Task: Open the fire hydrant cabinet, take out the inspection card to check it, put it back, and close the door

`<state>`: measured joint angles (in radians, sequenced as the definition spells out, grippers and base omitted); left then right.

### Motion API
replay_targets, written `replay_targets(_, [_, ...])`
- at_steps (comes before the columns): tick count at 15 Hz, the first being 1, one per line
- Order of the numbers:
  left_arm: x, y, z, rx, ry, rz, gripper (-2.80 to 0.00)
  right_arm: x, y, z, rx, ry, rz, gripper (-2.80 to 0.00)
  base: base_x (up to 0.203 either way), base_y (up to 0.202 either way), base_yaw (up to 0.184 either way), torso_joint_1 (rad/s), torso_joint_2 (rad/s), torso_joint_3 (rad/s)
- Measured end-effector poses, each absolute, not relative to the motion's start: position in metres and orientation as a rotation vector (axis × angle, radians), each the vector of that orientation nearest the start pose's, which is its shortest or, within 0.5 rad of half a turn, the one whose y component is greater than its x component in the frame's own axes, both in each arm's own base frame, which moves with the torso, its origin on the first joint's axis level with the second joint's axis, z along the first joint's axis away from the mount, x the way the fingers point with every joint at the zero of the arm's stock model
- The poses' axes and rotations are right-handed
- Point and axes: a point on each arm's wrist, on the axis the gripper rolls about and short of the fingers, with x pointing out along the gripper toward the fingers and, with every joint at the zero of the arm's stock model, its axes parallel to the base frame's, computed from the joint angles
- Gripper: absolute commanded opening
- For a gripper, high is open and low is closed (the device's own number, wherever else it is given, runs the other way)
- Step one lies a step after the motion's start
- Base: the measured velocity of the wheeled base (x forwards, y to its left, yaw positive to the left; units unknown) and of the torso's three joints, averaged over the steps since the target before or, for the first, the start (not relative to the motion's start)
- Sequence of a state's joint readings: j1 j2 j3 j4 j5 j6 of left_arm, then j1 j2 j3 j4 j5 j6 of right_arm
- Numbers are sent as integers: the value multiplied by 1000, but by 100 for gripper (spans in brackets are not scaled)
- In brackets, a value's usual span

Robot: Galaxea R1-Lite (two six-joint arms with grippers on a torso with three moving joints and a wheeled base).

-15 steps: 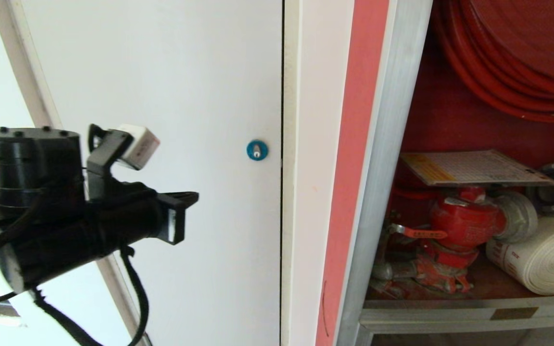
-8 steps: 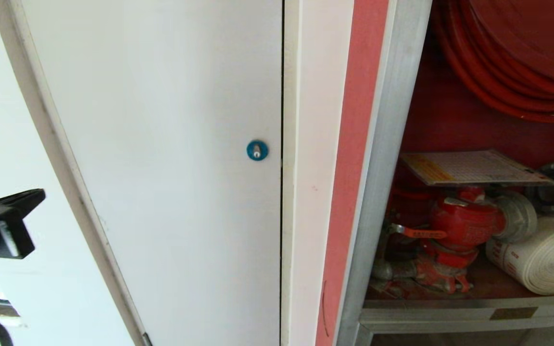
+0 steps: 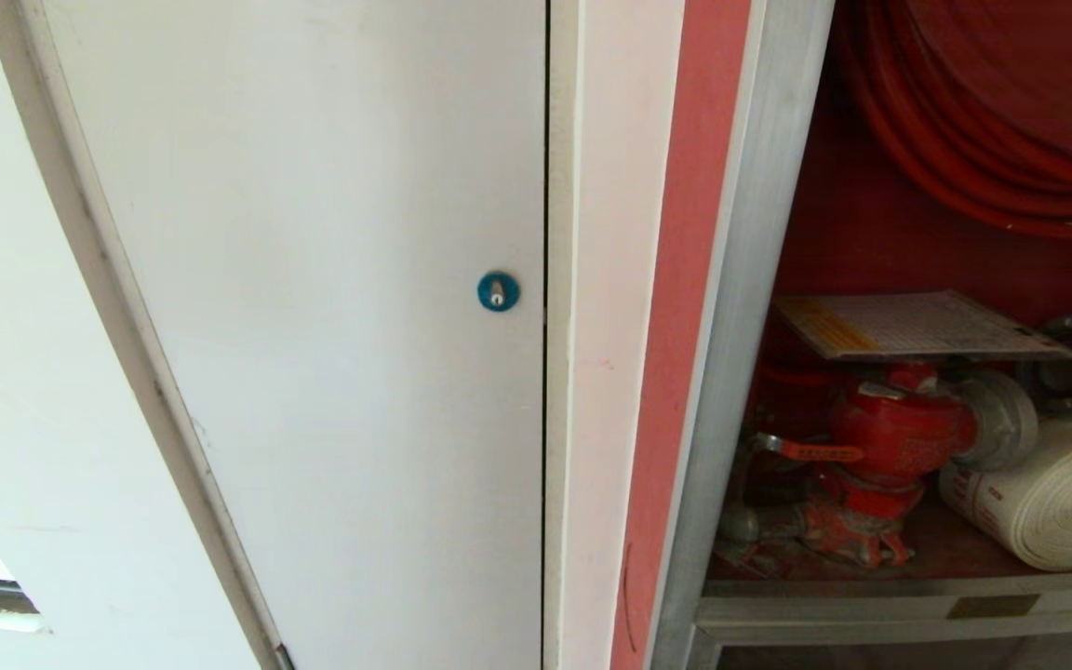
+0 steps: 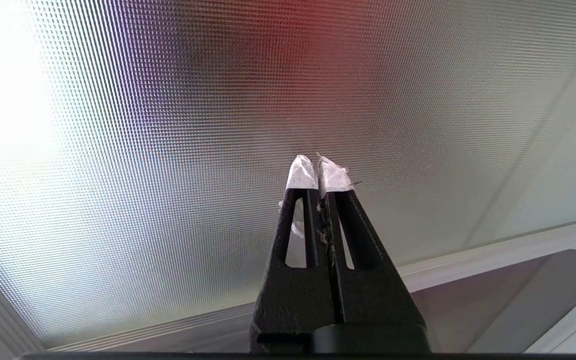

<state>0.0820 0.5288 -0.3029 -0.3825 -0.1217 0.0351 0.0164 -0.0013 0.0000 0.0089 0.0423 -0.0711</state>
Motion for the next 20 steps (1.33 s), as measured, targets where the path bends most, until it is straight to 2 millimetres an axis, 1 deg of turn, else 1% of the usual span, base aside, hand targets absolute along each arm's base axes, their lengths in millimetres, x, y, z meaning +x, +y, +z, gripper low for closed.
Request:
replay_targets(5, [-8, -3, 171, 39, -129, -105, -280, -23, 1, 75, -71, 6, 59, -280, 0, 0, 0, 0, 0, 0])
replay_targets(8, [-21, -3, 151, 42, -156, -121, -280, -23, 1, 75, -71, 6, 59, -280, 0, 0, 0, 0, 0, 0])
replay_targets(11, [-27, -3, 125, 46, -172, -123, -280, -23, 1, 75, -71, 6, 59, -280, 0, 0, 0, 0, 0, 0])
replay_targets(15, [-26, -2, 99, 40, -155, -92, -280, -23, 1, 75, -71, 6, 59, -280, 0, 0, 0, 0, 0, 0])
replay_targets(16, [-25, -2, 94, 38, -146, -89, -280, -23, 1, 75, -71, 6, 59, -280, 0, 0, 0, 0, 0, 0])
replay_targets(20, [-24, -2, 88, 41, -122, -86, -280, -23, 1, 75, -71, 6, 59, -280, 0, 0, 0, 0, 0, 0])
